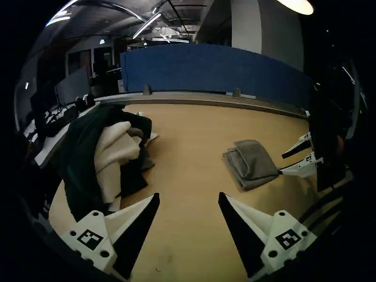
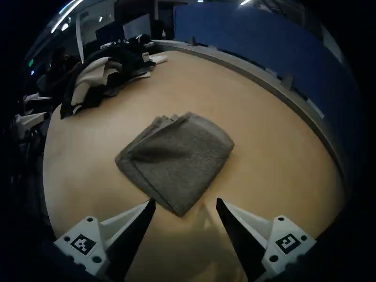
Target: Fold towel
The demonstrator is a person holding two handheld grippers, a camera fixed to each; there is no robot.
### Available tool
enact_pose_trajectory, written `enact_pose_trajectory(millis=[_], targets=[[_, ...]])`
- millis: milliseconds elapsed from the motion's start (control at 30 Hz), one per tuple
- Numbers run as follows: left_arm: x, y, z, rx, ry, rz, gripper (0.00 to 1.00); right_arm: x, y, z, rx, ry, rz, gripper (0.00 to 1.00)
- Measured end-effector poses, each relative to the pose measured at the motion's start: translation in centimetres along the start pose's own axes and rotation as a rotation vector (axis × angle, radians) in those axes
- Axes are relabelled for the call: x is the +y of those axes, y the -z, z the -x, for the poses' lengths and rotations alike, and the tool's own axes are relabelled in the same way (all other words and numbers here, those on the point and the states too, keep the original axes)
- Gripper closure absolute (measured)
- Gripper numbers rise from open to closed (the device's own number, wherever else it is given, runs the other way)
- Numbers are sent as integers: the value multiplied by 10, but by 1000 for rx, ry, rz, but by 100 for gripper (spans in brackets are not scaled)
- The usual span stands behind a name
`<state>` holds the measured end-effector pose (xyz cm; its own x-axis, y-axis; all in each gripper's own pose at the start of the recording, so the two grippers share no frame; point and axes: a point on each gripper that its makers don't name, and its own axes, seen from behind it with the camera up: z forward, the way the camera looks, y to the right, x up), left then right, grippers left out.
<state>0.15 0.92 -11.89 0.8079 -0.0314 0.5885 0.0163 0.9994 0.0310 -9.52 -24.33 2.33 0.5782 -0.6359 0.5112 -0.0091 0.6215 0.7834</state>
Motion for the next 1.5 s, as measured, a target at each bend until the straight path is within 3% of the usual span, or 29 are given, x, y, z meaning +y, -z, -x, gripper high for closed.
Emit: enact_pose_trajectory(millis=[333, 600, 867, 933, 1333, 1500], targets=[[0, 2, 1, 1, 0, 0, 7, -3, -5, 9, -19, 12, -5, 4], [-2, 3, 4, -2, 4, -5, 7, -7, -14, 21, -55, 18, -11, 32], [-5, 3, 6, -5, 7, -9, 7, -11, -21, 26, -70, -15, -24, 70], [-6, 3, 6, -4, 7, -10, 7, -10, -22, 27, -72, -19, -22, 76], [-9, 4, 7, -8, 3, -11, 7, -7, -26, 31, -78, -26, -11, 76], [-9, 3, 7, -9, 3, -11, 7, -4, -26, 30, -77, -28, 1, 92]])
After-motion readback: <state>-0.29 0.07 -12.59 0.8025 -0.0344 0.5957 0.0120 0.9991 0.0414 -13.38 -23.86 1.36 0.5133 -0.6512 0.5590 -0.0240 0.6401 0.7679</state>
